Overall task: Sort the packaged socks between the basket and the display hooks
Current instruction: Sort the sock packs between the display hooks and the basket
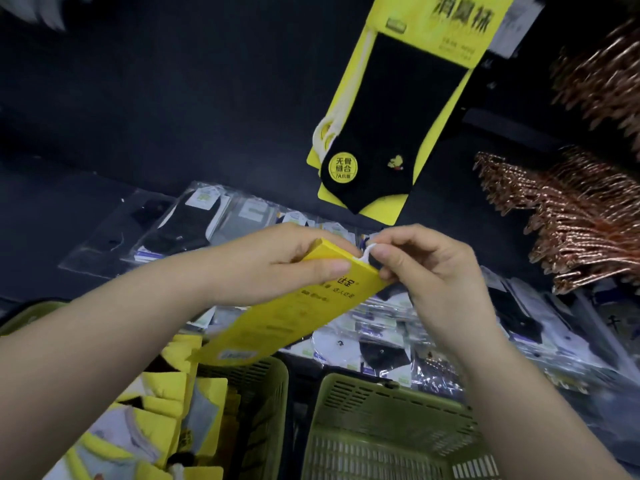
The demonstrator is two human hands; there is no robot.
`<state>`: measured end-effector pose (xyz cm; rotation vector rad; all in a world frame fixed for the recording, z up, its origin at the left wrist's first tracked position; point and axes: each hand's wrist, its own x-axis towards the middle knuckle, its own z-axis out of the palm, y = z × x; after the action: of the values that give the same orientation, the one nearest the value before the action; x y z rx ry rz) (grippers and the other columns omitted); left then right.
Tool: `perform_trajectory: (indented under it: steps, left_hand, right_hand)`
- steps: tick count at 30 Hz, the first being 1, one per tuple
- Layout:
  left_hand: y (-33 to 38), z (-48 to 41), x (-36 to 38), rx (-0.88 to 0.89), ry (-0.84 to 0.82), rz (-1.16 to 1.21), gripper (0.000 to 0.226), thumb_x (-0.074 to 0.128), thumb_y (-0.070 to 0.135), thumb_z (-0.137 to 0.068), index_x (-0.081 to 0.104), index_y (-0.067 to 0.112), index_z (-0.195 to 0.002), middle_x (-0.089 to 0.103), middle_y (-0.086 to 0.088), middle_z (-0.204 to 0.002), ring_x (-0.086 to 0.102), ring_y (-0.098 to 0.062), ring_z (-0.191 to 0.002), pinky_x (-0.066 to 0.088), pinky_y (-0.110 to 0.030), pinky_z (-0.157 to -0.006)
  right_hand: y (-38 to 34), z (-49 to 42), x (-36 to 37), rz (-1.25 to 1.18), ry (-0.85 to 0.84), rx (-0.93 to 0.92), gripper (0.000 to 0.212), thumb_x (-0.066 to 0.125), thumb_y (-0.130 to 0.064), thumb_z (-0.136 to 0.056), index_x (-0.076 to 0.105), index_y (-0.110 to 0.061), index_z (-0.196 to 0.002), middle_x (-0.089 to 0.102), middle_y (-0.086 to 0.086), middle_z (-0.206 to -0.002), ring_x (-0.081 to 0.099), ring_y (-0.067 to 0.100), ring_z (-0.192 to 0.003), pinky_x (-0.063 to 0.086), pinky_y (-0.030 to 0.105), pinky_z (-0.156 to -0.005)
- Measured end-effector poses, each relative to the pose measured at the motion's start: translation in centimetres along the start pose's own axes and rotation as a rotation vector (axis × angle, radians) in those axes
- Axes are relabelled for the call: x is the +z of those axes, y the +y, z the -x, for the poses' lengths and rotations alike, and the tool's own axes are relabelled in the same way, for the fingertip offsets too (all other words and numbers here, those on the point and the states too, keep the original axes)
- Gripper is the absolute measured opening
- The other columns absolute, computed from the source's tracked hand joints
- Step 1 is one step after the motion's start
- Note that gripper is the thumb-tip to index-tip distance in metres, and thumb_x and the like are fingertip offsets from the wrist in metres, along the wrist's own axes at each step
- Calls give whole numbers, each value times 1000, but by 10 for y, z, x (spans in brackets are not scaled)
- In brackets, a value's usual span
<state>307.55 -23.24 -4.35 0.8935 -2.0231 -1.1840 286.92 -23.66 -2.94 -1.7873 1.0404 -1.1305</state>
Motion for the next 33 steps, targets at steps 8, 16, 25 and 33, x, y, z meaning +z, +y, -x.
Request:
perform_trajectory:
  steps: [8, 16, 25, 33]
  left_hand:
    - [15, -6, -13, -136, -62, 444, 28, 49, 39, -92, 60, 32, -117, 69, 18, -114, 61, 3, -110, 48, -10, -85]
    - [17, -10, -27, -29, 221, 543, 12, 63, 26, -76, 74, 30, -81, 74, 5, -84, 70, -7, -77, 53, -18, -66]
    - [72, -33, -31, 164, 385, 326, 10, 60, 31, -83, 65, 37, -76, 70, 9, -77, 67, -7, -74, 52, -24, -66]
    - [111, -72, -53, 263, 636, 0, 42, 63, 9, -90, 56, 34, -123, 65, 4, -102, 61, -11, -84, 50, -22, -80]
  right_hand:
    - [-57, -28, -7, -89, -261, -173, 12, 66, -6, -79, 75, -15, -80, 68, -2, -80, 66, 11, -72, 52, 17, -70]
    - [-65, -34, -3, -134, -173, -10, 19, 62, -22, -83, 74, -23, -98, 73, 2, -98, 69, 16, -91, 52, 20, -74]
    - [-88, -42, -5, 23, 197, -189, 15, 70, -18, -81, 75, -32, -83, 73, -5, -82, 66, 5, -73, 52, 18, -63]
    - [-146, -123, -35, -3, 544, -226, 14, 66, -17, -86, 72, -22, -73, 63, -4, -63, 55, 7, -57, 47, 25, -57]
